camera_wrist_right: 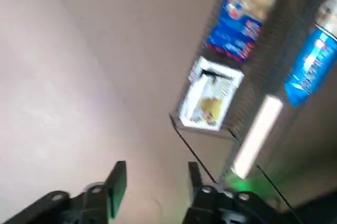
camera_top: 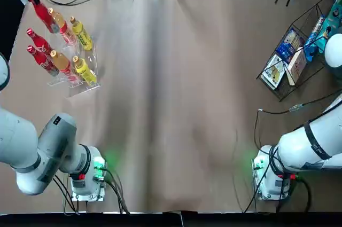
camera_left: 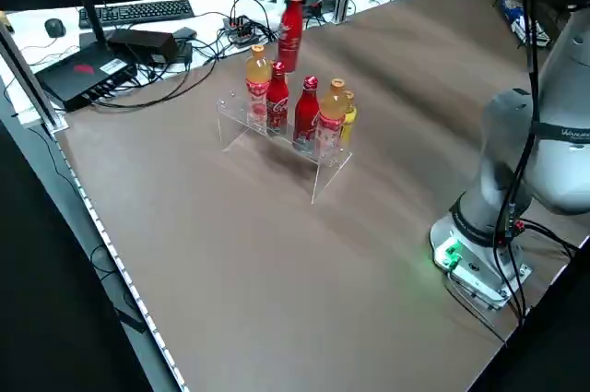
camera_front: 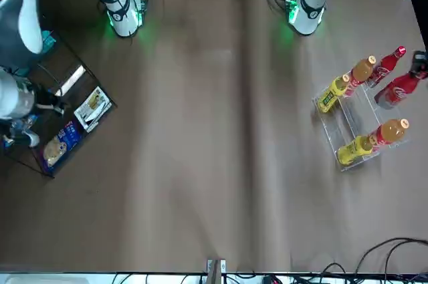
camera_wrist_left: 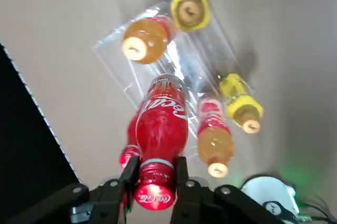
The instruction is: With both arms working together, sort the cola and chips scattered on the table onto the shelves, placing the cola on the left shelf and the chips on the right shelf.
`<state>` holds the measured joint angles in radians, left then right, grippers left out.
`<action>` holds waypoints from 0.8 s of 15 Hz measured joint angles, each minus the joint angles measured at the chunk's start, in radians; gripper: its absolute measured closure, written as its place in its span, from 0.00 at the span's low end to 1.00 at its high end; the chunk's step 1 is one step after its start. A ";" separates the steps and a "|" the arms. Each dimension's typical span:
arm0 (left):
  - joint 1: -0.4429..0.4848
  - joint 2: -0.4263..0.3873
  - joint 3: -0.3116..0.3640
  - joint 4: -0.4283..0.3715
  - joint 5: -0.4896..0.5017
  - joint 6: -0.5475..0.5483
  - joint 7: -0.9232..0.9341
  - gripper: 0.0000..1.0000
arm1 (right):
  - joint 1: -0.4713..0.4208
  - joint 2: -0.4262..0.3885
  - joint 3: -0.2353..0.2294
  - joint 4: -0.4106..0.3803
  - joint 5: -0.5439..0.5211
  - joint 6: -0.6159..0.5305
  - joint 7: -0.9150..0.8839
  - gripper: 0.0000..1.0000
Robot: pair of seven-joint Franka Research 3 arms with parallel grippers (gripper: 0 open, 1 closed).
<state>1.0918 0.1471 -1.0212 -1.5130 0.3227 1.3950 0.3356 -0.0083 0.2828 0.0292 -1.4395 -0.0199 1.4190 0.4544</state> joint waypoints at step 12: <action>0.002 0.072 0.112 0.019 0.060 0.067 0.054 0.68 | 0.048 0.004 0.003 0.014 0.022 0.090 -0.200 0.00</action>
<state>1.0934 0.2189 -0.9089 -1.4943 0.3830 1.4624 0.3901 0.0401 0.2866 0.0324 -1.4257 0.0016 1.5088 0.2539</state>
